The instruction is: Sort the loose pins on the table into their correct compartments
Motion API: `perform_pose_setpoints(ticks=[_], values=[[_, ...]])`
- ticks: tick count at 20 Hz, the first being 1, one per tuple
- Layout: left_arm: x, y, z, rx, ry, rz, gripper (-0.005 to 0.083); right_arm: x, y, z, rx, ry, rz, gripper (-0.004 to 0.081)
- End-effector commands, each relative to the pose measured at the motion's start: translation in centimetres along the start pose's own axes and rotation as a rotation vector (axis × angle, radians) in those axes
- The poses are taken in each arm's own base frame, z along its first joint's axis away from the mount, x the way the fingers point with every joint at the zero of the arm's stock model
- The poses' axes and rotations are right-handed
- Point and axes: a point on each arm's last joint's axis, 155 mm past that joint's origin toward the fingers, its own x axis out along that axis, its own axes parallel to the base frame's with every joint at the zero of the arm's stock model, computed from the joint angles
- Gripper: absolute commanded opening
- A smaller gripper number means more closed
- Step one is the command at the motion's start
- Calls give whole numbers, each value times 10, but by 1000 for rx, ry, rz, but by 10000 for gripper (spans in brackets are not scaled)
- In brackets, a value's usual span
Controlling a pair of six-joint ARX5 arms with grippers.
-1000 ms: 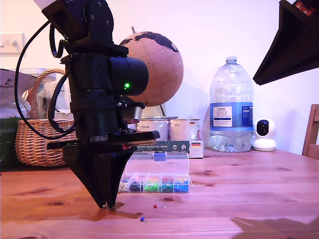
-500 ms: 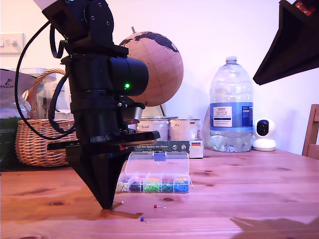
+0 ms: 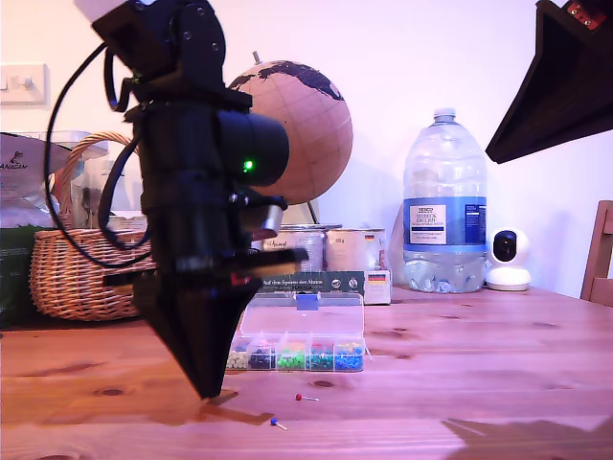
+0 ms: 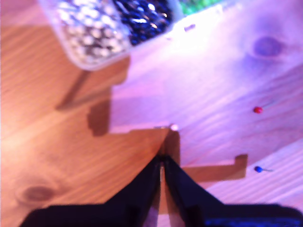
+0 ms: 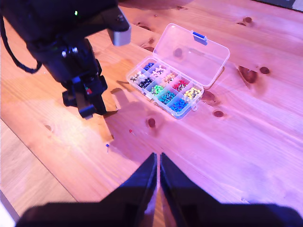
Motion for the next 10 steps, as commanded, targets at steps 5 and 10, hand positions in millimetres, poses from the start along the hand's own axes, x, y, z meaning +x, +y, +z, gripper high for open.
perform_pose_setpoints(ticks=[5,10], values=[[-33,2,22,76,-15,-25,-19,3,2,-2,8,-3,9,-13],[-55,5,70,129,-188,-34,-19,3,2,-1,6,-5,9,-13]])
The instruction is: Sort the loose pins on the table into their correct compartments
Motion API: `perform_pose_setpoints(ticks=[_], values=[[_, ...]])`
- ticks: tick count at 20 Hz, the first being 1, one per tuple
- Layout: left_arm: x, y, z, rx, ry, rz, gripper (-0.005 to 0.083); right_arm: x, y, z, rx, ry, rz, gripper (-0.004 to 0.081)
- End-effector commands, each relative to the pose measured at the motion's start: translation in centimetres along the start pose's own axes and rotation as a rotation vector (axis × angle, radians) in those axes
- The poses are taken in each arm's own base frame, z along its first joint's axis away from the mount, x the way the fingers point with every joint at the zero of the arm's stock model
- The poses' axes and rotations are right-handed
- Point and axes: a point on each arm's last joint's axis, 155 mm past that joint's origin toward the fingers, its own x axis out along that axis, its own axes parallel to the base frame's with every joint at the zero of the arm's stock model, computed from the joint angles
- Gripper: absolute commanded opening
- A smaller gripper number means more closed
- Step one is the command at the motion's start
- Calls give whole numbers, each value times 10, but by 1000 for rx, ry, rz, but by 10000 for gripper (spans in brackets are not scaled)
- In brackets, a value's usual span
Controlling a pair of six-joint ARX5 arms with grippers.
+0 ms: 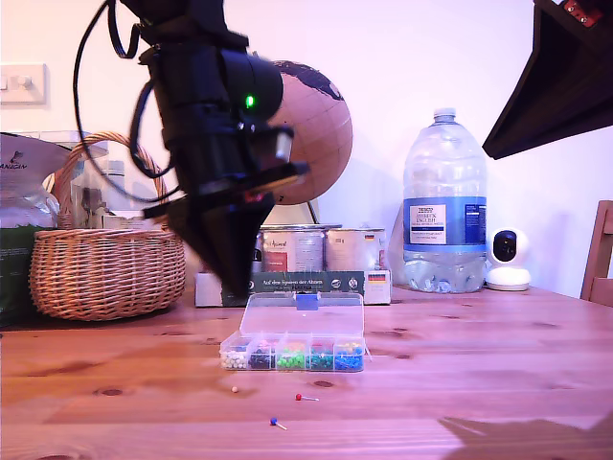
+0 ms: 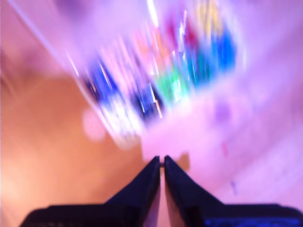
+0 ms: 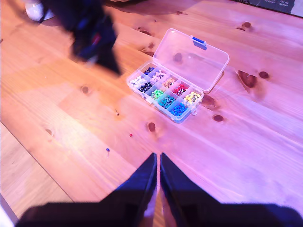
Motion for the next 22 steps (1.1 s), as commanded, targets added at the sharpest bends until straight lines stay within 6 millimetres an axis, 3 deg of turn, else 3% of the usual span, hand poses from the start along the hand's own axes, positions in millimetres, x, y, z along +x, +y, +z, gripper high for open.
perform_pose_setpoints(ticks=[1,8,18,22], values=[[7,4,7,9,-22,-1,-19,3,2,-5,7,10,9,-13],[7,9,48,31,-179,-3,-19,3,1,-5,7,9,6,-13],[49,13,35,23,-91,-10,-19,3,2,-7,9,17,10,-13],[52,13,33,30,-84,-10,-19,3,2,-7,9,17,10,-13]])
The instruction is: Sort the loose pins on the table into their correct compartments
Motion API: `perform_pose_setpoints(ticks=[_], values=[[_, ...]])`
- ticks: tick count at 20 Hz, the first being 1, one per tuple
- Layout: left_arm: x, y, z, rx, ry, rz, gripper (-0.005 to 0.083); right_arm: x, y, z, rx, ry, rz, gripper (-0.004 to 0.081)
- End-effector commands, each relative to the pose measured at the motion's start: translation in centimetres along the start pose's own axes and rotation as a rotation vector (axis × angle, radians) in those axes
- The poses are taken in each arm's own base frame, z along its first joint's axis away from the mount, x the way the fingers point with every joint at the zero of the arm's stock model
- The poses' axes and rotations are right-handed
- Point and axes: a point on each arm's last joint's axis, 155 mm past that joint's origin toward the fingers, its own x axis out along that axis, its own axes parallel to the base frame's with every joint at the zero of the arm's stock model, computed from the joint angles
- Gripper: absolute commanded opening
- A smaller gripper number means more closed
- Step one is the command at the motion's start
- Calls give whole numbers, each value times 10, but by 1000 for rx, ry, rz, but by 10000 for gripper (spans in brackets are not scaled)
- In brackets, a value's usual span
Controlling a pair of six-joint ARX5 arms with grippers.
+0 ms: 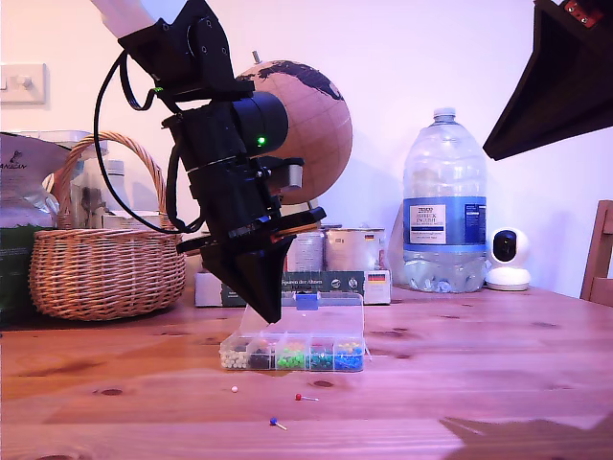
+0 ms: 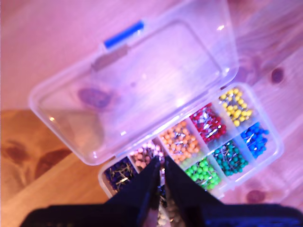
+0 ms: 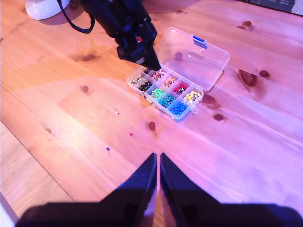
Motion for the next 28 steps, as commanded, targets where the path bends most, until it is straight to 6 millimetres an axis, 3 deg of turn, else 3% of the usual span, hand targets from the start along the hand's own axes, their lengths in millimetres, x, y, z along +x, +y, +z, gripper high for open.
perform_pose_setpoints(ticks=[1,8,12,18,20,22,28], values=[[11,1,-7,6,27,-1,-19,3,2,-6,8,14,10,-13],[11,2,-6,7,25,3,-1,3,2,-6,9,14,10,-13],[11,2,-2,9,10,3,73,3,2,-6,8,14,10,-13],[11,2,-3,9,13,3,70,3,2,-6,8,14,10,-13],[10,1,-5,8,20,2,23,3,2,-6,8,14,10,-13],[4,1,-8,7,33,2,-17,3,2,-6,8,14,10,-13],[-32,-5,-9,27,32,1,-17,3,2,-6,8,14,9,-13]])
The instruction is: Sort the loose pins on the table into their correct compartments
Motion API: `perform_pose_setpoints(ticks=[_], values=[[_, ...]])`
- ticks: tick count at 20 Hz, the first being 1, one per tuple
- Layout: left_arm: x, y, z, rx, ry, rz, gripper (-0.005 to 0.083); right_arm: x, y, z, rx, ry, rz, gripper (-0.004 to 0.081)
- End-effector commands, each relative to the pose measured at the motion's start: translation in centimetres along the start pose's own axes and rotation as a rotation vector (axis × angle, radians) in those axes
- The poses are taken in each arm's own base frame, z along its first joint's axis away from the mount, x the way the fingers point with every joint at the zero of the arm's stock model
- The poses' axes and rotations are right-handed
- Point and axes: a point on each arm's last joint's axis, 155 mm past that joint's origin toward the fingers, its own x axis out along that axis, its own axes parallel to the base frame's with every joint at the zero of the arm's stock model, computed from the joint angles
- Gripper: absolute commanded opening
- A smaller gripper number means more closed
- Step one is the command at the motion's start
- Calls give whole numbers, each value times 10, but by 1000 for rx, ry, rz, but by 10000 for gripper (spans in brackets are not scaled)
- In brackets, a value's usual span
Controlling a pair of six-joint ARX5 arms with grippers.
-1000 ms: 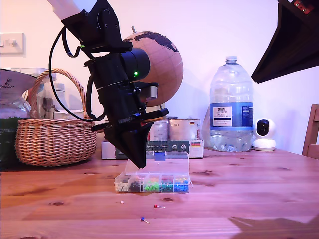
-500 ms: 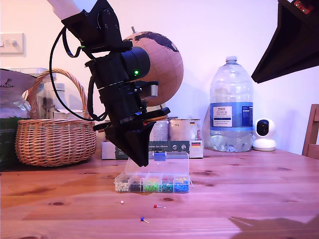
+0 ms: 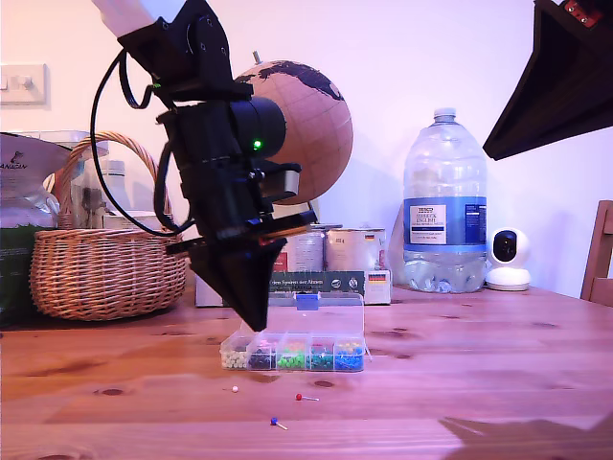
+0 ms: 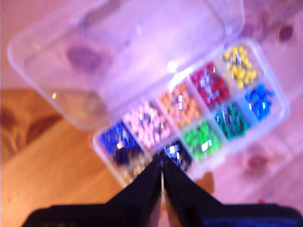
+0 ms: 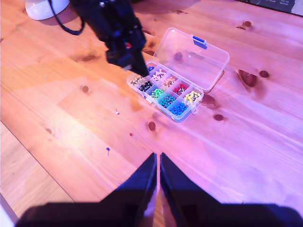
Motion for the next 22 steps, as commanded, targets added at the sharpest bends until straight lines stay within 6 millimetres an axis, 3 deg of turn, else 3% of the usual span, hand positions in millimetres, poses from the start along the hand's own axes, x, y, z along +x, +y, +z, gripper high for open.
perform_pose_setpoints(ticks=[1,6,10,13,22], values=[[-32,-5,13,70,-69,1,-17,3,2,-6,8,14,9,-13],[-58,-14,4,247,-69,-20,-18,3,1,-5,7,10,7,-13],[-70,-44,-31,600,6,-180,-19,3,1,-4,6,7,6,-13],[-70,-50,-42,633,42,-210,-19,3,1,-4,6,7,6,-13],[-72,-70,-17,636,-79,-257,-19,3,-1,-4,7,7,-2,-13]])
